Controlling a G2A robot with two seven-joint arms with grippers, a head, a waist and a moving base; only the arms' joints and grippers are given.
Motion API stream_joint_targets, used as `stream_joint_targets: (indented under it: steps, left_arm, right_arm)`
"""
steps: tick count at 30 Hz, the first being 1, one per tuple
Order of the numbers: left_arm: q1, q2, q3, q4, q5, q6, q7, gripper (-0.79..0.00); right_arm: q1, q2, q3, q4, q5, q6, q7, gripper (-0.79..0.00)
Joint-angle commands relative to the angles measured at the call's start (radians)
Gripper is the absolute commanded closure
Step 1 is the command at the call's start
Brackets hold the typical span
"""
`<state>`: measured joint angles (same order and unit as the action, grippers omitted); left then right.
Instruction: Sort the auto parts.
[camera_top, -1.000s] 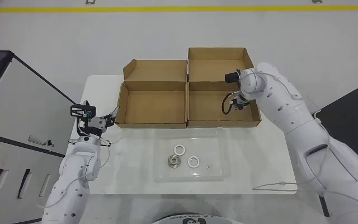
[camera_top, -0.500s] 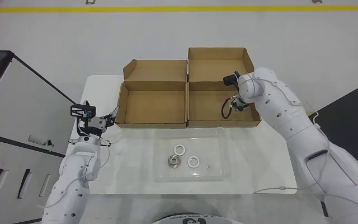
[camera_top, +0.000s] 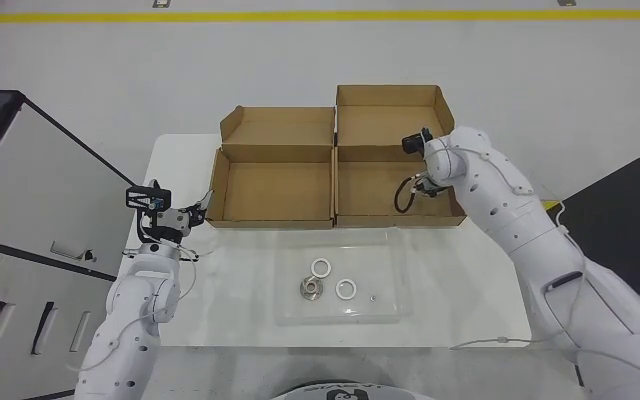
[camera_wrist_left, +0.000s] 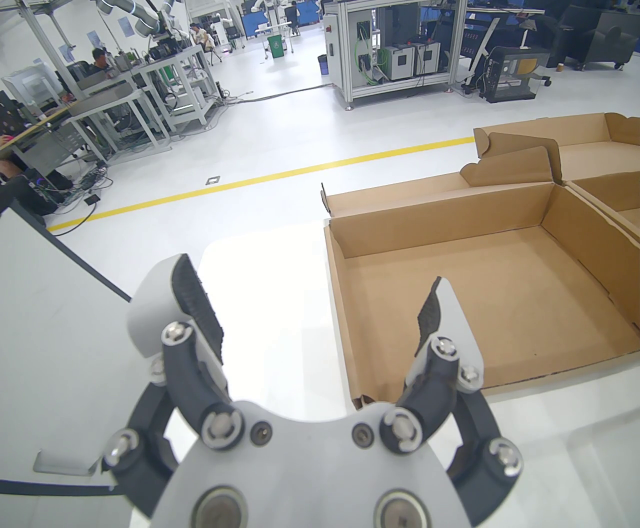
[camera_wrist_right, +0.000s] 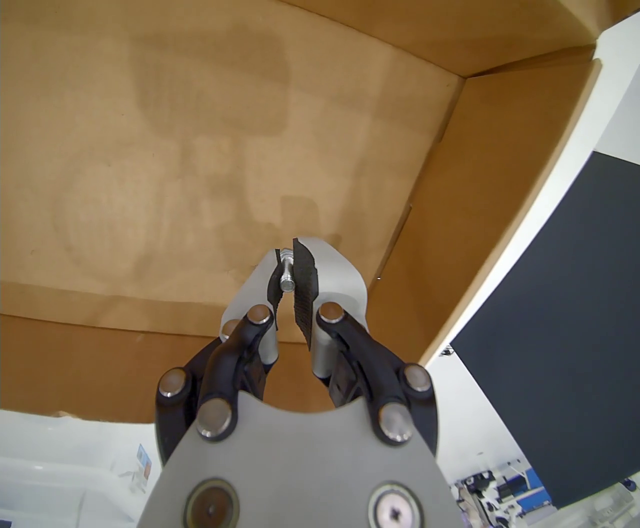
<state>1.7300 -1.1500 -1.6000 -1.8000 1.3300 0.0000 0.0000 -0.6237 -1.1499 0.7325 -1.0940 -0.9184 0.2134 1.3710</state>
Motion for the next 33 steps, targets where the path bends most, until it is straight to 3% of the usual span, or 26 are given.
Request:
stream_joint_targets:
  steps: [1,27,28,29,33]
  left_arm:
    - [0.0,0.0,0.0,0.0,0.0,0.0,0.0,-0.785]
    - [0.0,0.0,0.0,0.0,0.0,0.0,0.0,-0.785]
    - [0.0,0.0,0.0,0.0,0.0,0.0,0.0,-0.785]
    - [0.0,0.0,0.0,0.0,0.0,0.0,0.0,-0.785]
    - [0.0,0.0,0.0,0.0,0.0,0.0,0.0,-0.785]
  right_arm:
    - [-0.006,0.0,0.004,-0.005,-0.007,-0.001,-0.004,0.0]
    - [-0.067,-0.002,0.057,-0.047,-0.044,-0.012,0.036,-0.018]
    - [-0.069,-0.002,0.06,-0.046,-0.043,-0.011,0.034,-0.031]
    - [-0.07,-0.002,0.063,-0.047,-0.044,-0.011,0.034,-0.139]
    - [-0.075,-0.002,0.074,-0.049,-0.045,-0.014,0.038,-0.249]
